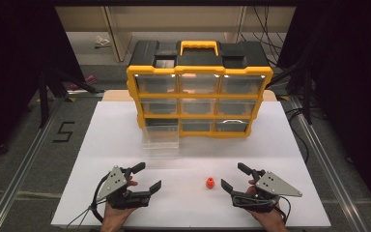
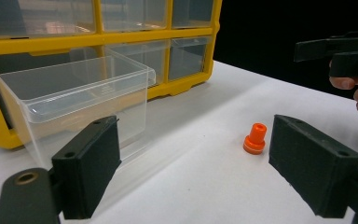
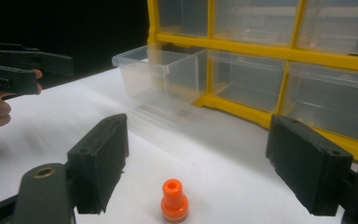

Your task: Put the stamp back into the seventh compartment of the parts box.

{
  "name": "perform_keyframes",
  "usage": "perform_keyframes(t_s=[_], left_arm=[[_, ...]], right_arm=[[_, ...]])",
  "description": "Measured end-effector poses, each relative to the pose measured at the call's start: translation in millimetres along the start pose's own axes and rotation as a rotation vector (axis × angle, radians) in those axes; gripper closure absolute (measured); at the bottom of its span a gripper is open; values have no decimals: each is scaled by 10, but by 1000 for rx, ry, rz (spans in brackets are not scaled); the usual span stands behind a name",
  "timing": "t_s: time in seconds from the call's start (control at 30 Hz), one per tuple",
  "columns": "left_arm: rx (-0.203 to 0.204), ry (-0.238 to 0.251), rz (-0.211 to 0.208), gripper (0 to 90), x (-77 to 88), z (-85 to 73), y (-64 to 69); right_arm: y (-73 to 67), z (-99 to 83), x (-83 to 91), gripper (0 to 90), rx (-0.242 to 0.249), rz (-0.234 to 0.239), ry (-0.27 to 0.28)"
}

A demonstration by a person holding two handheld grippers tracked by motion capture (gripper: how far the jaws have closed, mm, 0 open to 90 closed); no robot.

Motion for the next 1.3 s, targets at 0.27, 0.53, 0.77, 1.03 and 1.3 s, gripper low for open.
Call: perform_keyframes(t_s=[0.27, 0.53, 0.77, 1.03, 1.3], left_arm=[[1, 8, 1, 160, 1, 4, 0], [-2, 10, -2, 160, -3, 5, 5], [2, 21, 0, 160, 3, 11, 2], [2, 23, -2, 160, 0, 14, 5], [1, 24, -3, 160, -1, 16, 9]], right_arm=[[-4, -6, -6, 218, 1, 5, -11], [-7, -13, -18, 218, 15, 7, -17], [13, 9, -40, 230, 58, 7, -28], [86, 12, -126, 237, 49, 42, -148], [136, 25, -218, 227, 79, 93, -293]])
Point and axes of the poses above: each handheld gripper's, and its own axes: x roughly backward along the jaws, z roughly out of its top, y roughly to its right, the point moved 4 cm from there along -x, roughly forward along the jaws, and after that the axes turned 5 degrees about y, right-handed, at the moved point
